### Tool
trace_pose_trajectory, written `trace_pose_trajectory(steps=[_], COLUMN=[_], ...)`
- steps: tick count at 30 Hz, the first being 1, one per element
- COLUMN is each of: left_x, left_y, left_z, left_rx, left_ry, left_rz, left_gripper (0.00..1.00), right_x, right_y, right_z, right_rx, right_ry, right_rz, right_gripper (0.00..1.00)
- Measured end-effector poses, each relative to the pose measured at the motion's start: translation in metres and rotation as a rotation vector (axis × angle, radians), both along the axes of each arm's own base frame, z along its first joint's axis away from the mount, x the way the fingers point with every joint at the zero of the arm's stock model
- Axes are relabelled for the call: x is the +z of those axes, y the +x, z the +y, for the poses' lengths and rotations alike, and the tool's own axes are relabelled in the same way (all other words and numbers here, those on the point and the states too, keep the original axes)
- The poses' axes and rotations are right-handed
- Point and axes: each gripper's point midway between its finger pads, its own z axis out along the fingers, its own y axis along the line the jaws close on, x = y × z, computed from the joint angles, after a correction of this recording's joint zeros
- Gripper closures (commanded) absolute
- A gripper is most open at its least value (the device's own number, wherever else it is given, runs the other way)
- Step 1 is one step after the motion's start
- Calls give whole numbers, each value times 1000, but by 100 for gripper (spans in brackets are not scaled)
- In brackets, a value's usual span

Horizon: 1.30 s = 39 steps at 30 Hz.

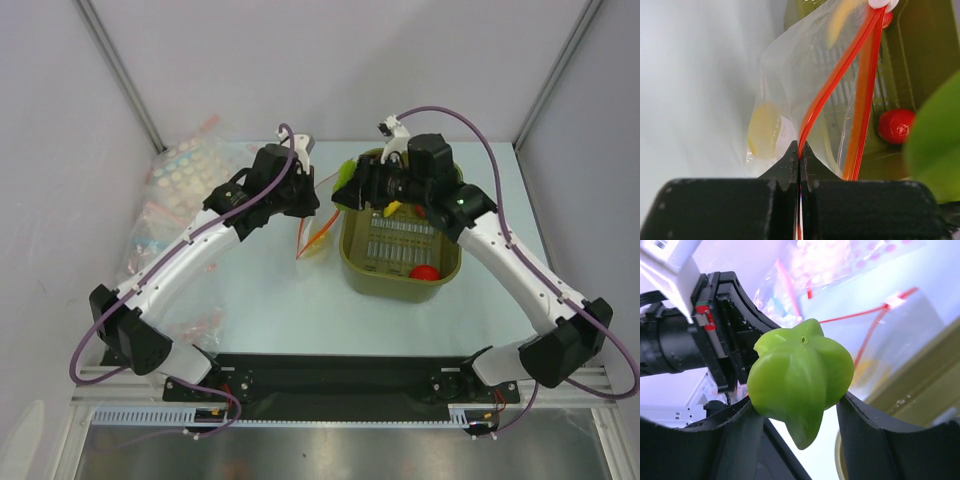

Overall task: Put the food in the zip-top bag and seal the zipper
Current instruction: Place the fake fruit in the zipper food storage bag.

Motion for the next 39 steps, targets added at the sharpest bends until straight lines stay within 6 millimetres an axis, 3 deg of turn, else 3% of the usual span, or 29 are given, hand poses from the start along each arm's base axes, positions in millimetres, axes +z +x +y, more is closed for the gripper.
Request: trace_pose_trajectory(steps=[8, 18, 21, 22, 25, 30, 36, 39], left_x=[6, 18, 21, 22, 28, 34, 23, 19], left_y=[-9, -6, -2, -1, 4, 11, 19, 21], left_z=[-13, -13, -11, -10, -11, -13, -10, -11], left_rx=[-73, -73, -59, -58, -54, -60, -49, -46], left_ry=[-45, -60, -69, -81, -128, -164, -156, -151], left_rz=[19, 12, 9, 17, 28, 32, 58, 66], left_gripper=[100, 100, 100, 100, 100, 100, 100, 100], right_x=[-29, -51, -60, -65, -78, -97, -97, -88], right_y=[6, 25, 28, 29, 31, 31, 30, 33], right_z=[36, 29, 29, 29, 32, 34, 29, 19], right_rx=[14, -64, -62, -64, -54, -35, -41, -72], right_ry=[-62, -146, -169, -179, -200, -247, -271, -271], right_rz=[5, -25, -16, -10, 14, 55, 57, 34], right_gripper=[74, 69, 57, 43, 20, 13, 14, 28])
